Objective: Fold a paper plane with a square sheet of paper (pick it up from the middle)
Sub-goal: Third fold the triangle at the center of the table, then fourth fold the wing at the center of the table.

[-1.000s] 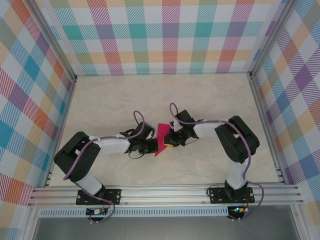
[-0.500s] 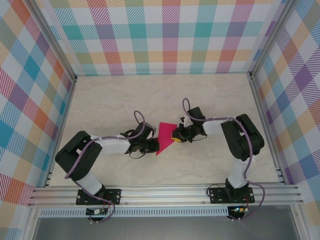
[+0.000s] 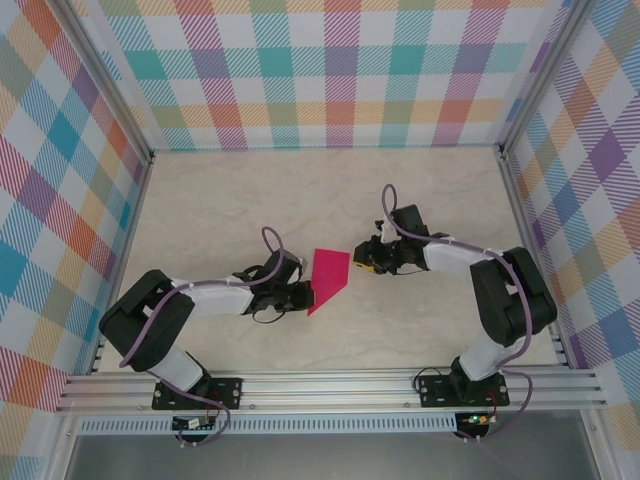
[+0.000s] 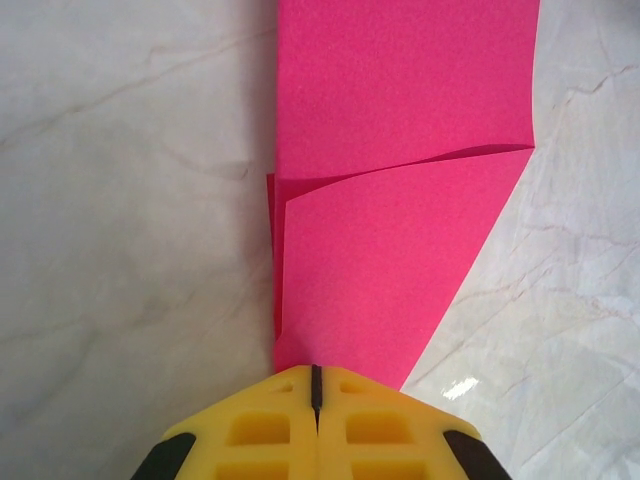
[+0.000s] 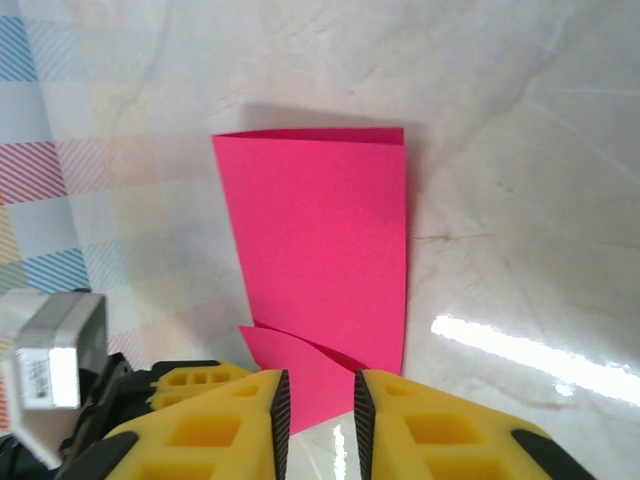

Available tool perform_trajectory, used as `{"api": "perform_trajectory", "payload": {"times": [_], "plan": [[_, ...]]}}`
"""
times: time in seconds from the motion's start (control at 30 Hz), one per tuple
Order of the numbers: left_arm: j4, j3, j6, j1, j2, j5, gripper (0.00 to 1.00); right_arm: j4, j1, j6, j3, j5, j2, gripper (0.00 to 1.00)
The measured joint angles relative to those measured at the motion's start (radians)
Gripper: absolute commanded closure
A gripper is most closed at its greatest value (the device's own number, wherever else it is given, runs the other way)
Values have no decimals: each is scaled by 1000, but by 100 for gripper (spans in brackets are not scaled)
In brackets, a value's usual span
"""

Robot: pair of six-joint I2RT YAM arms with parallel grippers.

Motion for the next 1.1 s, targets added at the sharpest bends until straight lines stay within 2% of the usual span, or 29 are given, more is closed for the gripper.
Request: {"api": "perform_trajectory", "payload": {"times": [0.2, 0.47, 0.7, 0.77, 1.0, 1.1], "plan": [[-94, -66, 1, 0, -112, -2, 99, -14, 7, 3, -58, 1, -84, 71], [-229, -124, 3, 0, -288, -12, 94, -22, 34, 16, -92, 17, -89, 70], [-298, -117, 23, 0, -427, -29, 81, -18, 63, 40, -93, 22, -89, 68], [-304, -111, 25, 0, -451, -31, 80, -17, 72, 47, -93, 21, -89, 67], [-290, -42, 28, 0, -381, -34, 85, -13, 105, 72, -93, 13, -77, 64], [-288, 3, 31, 0, -311, -50, 86, 5, 120, 89, -93, -6, -54, 58]]}}
